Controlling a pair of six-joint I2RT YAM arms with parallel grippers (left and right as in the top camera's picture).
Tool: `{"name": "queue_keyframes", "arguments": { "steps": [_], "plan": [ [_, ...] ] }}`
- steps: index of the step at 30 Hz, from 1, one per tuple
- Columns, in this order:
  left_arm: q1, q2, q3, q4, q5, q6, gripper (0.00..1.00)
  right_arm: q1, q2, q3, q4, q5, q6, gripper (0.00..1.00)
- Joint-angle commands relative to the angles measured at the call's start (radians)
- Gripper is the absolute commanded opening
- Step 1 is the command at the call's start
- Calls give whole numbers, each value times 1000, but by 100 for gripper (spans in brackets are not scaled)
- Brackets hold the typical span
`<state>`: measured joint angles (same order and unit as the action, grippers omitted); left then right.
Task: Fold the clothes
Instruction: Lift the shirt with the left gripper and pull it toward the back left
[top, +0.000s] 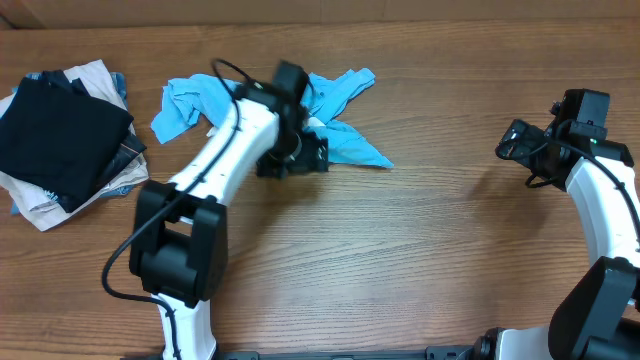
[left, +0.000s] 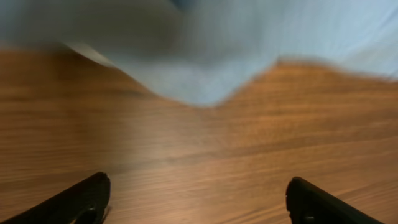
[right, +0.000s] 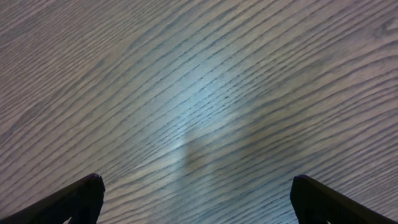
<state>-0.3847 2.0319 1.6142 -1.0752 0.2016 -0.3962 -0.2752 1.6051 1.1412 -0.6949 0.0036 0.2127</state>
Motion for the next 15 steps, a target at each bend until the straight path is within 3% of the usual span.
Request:
{"name": "queue_keyframes", "arguments": {
  "steps": [1,7,15],
  "plan": [
    [-19,10,-97,99,-10,-106,87,-3,-29,21,5,-6,5,100],
    [-29,10,-166,314,-90,-151,82,-3,-29,21,6,-6,5,100],
    [-29,10,-166,422,-116,-151,55,-3,-29,21,8,-6,5,100]
  ]
}}
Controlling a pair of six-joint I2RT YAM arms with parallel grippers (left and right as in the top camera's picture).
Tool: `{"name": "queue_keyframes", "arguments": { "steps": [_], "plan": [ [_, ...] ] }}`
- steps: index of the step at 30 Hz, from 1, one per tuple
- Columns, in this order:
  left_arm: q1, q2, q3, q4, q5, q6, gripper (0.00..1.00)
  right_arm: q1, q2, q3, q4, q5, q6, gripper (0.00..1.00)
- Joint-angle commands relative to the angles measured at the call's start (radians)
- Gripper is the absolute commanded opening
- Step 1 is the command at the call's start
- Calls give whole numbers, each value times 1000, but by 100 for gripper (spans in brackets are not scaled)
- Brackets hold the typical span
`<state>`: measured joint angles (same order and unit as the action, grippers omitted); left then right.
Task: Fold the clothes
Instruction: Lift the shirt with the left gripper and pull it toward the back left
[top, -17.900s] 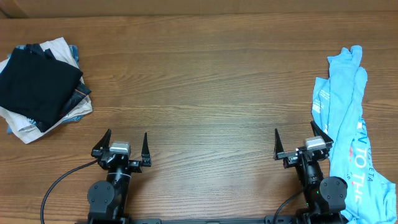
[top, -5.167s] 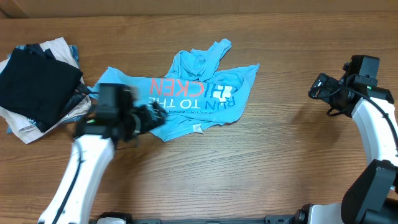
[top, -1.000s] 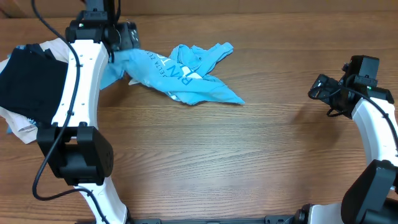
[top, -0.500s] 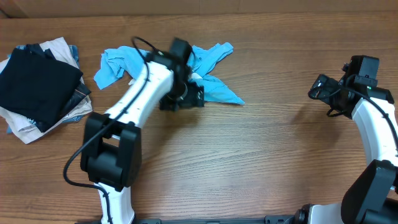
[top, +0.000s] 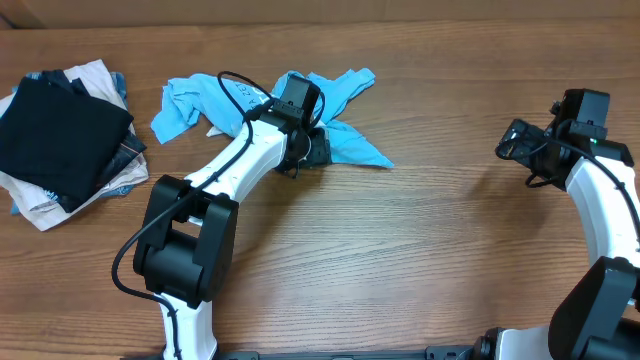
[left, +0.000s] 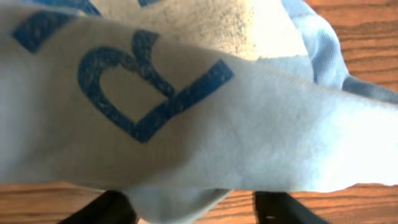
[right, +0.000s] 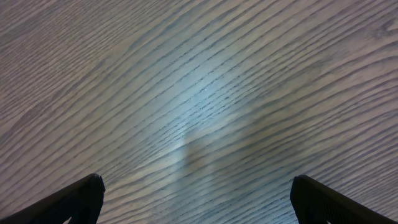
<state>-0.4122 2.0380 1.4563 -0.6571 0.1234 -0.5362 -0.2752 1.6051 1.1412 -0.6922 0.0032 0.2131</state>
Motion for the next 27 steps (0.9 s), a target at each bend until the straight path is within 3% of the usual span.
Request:
{"name": "queue_keyframes", "arguments": {
  "steps": [1,4,8,15,19,24,27],
  "plan": [
    [-2,4,-8,4,-40,-11,52,-3,-29,21,6,-6,5,100],
    [-2,4,-8,0,-44,-12,25,-3,-29,21,6,-6,5,100],
    [-3,4,-8,-25,-14,-29,5,-3,-29,21,6,-6,5,100],
    [1,-8,16,-166,47,-18,4,-3,-29,21,6,-6,5,100],
    [11,-87,109,-343,24,84,4,-3,-29,21,6,-6,5,100],
    [48,-278,233,-690,-327,59,4,-3,-29,21,6,-6,4,100],
    [96,-400,238,-814,-425,40,4,5,-29,21,13,-65,-25,100]
  ]
}}
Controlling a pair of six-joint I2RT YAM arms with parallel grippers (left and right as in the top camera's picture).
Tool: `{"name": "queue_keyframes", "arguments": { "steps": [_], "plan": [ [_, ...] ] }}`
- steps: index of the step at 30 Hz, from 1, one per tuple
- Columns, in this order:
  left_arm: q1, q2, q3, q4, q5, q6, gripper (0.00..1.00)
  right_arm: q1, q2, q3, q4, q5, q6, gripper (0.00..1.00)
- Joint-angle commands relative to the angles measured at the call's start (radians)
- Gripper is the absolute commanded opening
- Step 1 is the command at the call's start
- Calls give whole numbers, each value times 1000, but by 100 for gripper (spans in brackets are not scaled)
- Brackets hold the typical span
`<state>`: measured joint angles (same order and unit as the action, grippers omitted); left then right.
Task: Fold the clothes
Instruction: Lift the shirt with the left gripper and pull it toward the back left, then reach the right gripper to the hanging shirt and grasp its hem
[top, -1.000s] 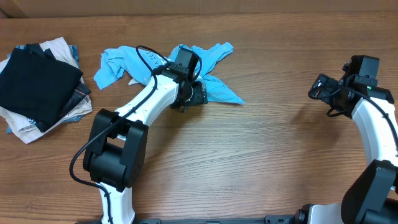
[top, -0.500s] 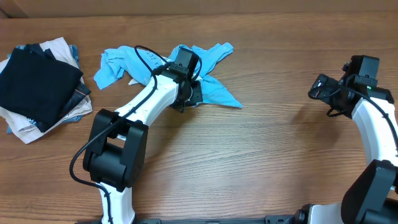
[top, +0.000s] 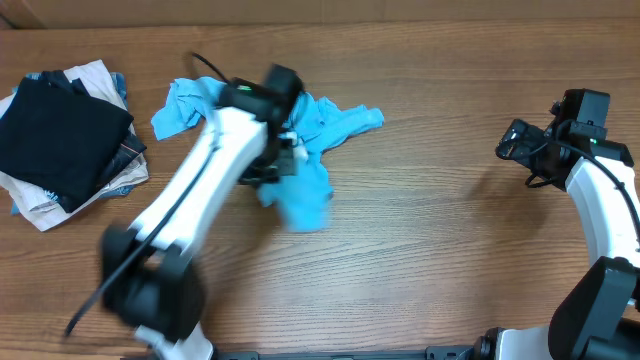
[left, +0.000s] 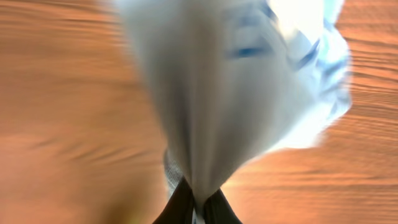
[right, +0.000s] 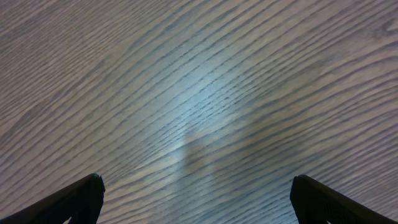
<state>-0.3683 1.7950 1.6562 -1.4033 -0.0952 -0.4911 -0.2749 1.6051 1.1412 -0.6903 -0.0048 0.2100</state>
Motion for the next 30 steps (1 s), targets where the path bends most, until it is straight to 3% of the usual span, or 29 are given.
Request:
{"name": "queue_keyframes", "arguments": {
  "steps": [1,10,18,21,26,30],
  "plan": [
    [71,-189,38,-87,-207,-4,4,11,-29,21,17,-124,-56,100],
    [226,-313,38,-103,-224,-4,4,212,-27,21,20,-343,-167,100],
    [312,-385,135,-41,-201,4,4,446,13,21,48,-401,-151,100],
    [316,-422,246,12,-138,75,4,505,47,21,92,-401,-98,100],
    [316,-474,430,196,102,211,4,558,106,21,227,-404,-21,100],
    [316,-477,475,287,130,229,4,578,134,21,241,-489,-22,100]
  ]
}}
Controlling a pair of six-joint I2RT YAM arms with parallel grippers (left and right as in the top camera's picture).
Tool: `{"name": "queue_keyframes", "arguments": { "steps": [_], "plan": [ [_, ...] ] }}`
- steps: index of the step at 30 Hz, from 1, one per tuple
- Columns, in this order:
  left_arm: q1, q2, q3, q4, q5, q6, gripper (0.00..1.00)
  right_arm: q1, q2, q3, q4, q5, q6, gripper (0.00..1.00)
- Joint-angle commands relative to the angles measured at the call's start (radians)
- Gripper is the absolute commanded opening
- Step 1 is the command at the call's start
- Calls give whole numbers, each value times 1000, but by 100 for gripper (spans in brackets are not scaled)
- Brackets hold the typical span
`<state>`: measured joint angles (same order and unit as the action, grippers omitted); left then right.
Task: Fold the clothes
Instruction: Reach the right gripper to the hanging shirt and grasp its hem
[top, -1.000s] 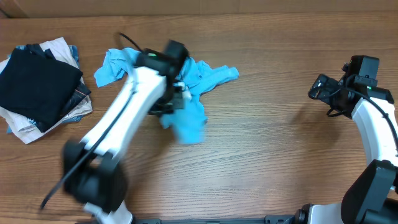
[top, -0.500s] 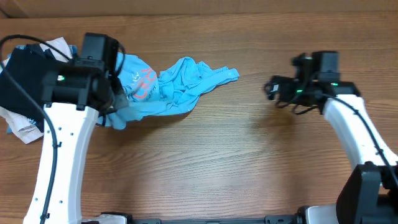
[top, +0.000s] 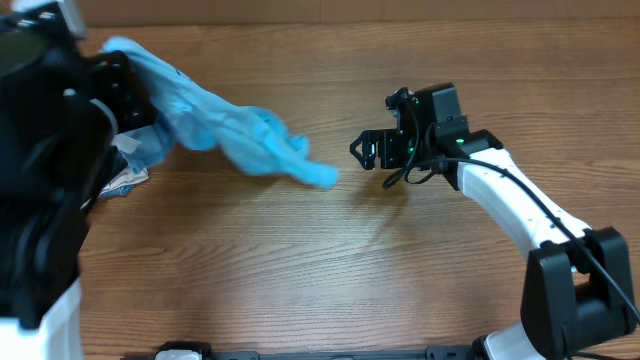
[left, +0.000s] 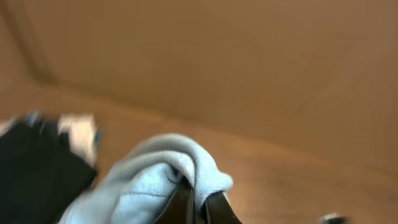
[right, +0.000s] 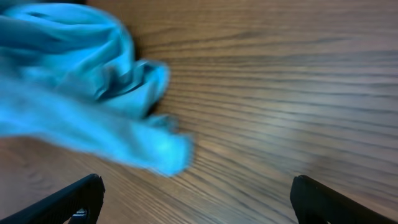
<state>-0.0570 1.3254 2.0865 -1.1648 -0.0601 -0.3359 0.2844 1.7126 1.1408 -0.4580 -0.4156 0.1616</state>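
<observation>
A light blue shirt (top: 235, 135) hangs in the air from my left gripper (left: 198, 210), which is shut on a bunched fold of it (left: 168, 180). That arm is raised high at the left, close to the overhead camera. The shirt's lower end (top: 318, 176) trails down toward the table's middle. My right gripper (top: 366, 152) is open just right of that trailing end. In the right wrist view the shirt (right: 81, 106) lies ahead and to the left of the open gripper (right: 196, 208), with nothing between the fingers.
A pile of dark and white clothes (left: 37, 155) lies at the table's left, mostly hidden under my left arm in the overhead view, with only its edge (top: 128, 163) showing. Bare wooden table (top: 400, 270) spreads in front of and beneath both arms.
My left gripper has risen high toward the camera with the blue shirt, which now hangs stretched from upper left to centre. My right arm has moved from the far right to the table's middle, beside the shirt's end.
My left gripper was open near the crumpled blue shirt at the back of the table. Then it was down on the shirt, then shut on it with part lifted. Now the shirt hangs high, and the right gripper, unmoved until now, is open beside it.
</observation>
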Motion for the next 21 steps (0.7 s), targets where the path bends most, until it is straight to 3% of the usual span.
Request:
{"name": "queue_keyframes", "arguments": {
  "steps": [1,6,11,14,21],
  "plan": [
    [5,-7,45,79,98,76,4,24,30,22,9,-107,27,100],
    [4,2,45,262,197,108,4,62,43,22,8,-200,-19,100],
    [4,33,45,359,199,108,4,129,44,22,-42,-304,-219,100],
    [4,66,45,361,204,91,4,166,44,22,-76,-299,-284,100],
    [3,103,45,438,346,85,4,232,46,22,5,-138,-286,100]
  ]
}}
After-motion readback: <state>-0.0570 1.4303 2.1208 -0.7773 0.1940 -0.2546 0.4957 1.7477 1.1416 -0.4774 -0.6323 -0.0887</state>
